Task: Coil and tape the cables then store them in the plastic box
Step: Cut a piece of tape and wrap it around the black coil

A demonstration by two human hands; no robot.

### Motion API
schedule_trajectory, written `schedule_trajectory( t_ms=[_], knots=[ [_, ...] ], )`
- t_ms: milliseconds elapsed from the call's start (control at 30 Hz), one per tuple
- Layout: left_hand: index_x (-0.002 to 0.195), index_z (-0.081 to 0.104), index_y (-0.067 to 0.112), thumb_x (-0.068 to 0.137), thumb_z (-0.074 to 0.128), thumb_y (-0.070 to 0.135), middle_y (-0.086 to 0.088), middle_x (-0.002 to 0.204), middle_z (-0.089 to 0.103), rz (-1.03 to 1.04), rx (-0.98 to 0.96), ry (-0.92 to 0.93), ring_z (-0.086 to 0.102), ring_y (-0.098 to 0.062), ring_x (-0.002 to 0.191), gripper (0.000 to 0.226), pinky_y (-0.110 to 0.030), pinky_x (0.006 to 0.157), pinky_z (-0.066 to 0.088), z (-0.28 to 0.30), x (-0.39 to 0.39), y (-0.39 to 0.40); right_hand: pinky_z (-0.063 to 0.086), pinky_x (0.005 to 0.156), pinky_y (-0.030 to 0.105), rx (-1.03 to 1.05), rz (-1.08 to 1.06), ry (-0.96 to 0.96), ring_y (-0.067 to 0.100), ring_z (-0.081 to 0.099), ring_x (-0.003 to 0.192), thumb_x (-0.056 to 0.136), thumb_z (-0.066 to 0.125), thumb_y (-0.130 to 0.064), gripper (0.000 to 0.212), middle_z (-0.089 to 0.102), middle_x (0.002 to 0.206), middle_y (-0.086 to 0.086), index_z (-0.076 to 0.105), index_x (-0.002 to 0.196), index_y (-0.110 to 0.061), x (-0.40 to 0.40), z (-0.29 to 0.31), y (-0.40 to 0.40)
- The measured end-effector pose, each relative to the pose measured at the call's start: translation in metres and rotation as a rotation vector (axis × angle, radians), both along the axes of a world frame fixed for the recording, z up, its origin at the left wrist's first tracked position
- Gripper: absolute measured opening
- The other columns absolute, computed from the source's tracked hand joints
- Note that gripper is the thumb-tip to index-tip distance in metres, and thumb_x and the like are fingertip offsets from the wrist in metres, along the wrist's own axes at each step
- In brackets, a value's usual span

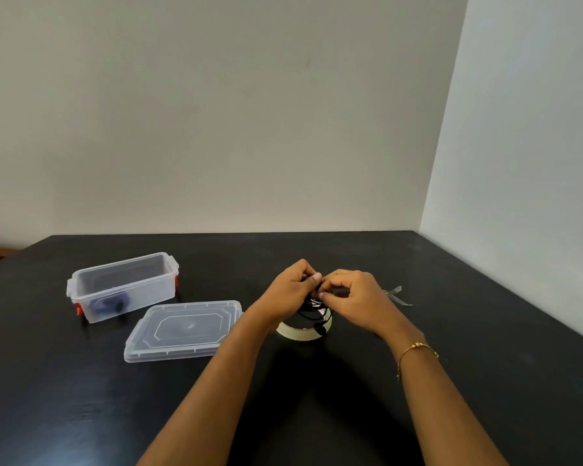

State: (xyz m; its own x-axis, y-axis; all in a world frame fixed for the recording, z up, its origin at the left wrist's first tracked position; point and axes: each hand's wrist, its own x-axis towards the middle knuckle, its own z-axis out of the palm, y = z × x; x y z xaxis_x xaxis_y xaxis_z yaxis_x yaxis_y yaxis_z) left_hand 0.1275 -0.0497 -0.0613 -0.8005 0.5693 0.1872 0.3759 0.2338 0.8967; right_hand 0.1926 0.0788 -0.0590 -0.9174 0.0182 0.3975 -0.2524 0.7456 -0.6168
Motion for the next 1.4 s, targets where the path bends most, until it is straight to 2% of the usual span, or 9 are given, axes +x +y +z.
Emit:
schedule_trajectory(
  t_ms=[133,300,433,567,700,933,1100,1233,1400],
  knots=[
    [0.092,0.046,0.014,0.098,0.04,0.021,0.005,0.075,0.051,0.034,-0.091,0.131,0.047,-0.006,0.069,0.011,-0.016,0.064,0.04,-0.001,0.001,0.003,0.042,0.06,0.01,0.132,-0.046,0.002,0.005,0.057,0.064,0.083,0.06,-0.01,0.013,0.069,0.083,0.007,0.072,0.088,-0.007,0.0,-0.002,-0.005],
    [0.095,0.05,0.016,0.096,0.044,0.018,0.003,0.091,0.055,-0.005,-0.138,0.079,0.053,-0.011,0.086,0.006,-0.023,0.077,0.045,-0.002,-0.002,-0.001,0.035,0.053,0.008,0.214,-0.086,-0.049,0.001,0.051,0.056,0.085,0.059,-0.014,0.015,0.063,0.075,0.004,0.071,0.089,-0.007,-0.002,-0.004,-0.008],
    [0.103,0.054,0.016,0.093,0.047,0.011,0.001,0.102,0.056,-0.046,-0.193,-0.008,0.054,-0.013,0.096,0.013,-0.02,0.076,0.046,0.001,-0.004,-0.005,0.037,0.058,0.01,0.272,-0.14,-0.091,0.006,0.053,0.063,0.086,0.061,-0.019,0.018,0.065,0.083,0.007,0.07,0.096,-0.007,-0.003,-0.003,-0.008],
    [0.101,0.058,0.013,0.096,0.043,0.01,0.001,0.093,0.058,-0.017,-0.175,0.005,0.055,-0.012,0.087,0.016,-0.018,0.072,0.046,0.001,-0.003,-0.003,0.047,0.072,0.022,0.361,-0.201,-0.117,0.016,0.061,0.076,0.087,0.06,-0.027,0.025,0.068,0.09,0.012,0.069,0.096,-0.005,-0.005,-0.003,-0.013],
    [0.089,0.057,0.013,0.097,0.041,0.013,0.001,0.079,0.055,-0.01,-0.216,0.065,0.052,-0.01,0.074,0.018,-0.021,0.07,0.044,-0.002,0.0,0.003,0.041,0.066,0.025,0.426,-0.306,-0.12,0.02,0.053,0.071,0.091,0.054,-0.026,0.028,0.058,0.08,0.014,0.065,0.091,-0.001,-0.01,-0.004,-0.016],
    [0.097,0.048,0.016,0.098,0.037,0.013,-0.002,0.085,0.056,-0.035,-0.119,0.015,0.052,-0.011,0.076,0.012,-0.024,0.074,0.046,-0.004,0.002,0.006,0.028,0.05,0.017,0.412,-0.377,0.063,0.016,0.048,0.07,0.089,0.057,-0.026,0.025,0.057,0.09,0.008,0.063,0.079,-0.005,-0.01,-0.013,-0.013],
    [0.101,0.045,0.017,0.1,0.034,0.018,-0.001,0.082,0.054,-0.079,-0.049,-0.04,0.047,-0.009,0.074,0.012,-0.022,0.072,0.042,-0.003,0.002,0.002,0.036,0.061,0.019,0.392,-0.401,0.146,0.011,0.047,0.072,0.087,0.06,-0.025,0.021,0.055,0.099,0.006,0.062,0.086,-0.005,-0.01,-0.015,-0.016],
    [0.093,0.045,0.018,0.1,0.033,0.02,-0.002,0.081,0.054,-0.063,-0.047,-0.026,0.048,-0.011,0.074,0.014,-0.024,0.071,0.042,-0.004,0.003,0.003,0.028,0.05,0.01,0.318,-0.423,0.178,0.01,0.043,0.07,0.085,0.064,-0.02,0.018,0.052,0.1,0.007,0.054,0.092,-0.007,-0.012,-0.015,-0.02],
    [0.088,0.046,0.019,0.099,0.036,0.018,0.001,0.074,0.049,-0.043,-0.092,0.003,0.044,-0.008,0.067,0.014,-0.021,0.066,0.04,-0.005,0.004,0.005,0.038,0.059,0.016,0.187,-0.368,0.087,0.012,0.049,0.071,0.078,0.071,-0.02,0.035,0.048,0.082,0.0,0.038,0.087,-0.015,-0.014,-0.018,-0.013]
  ],
)
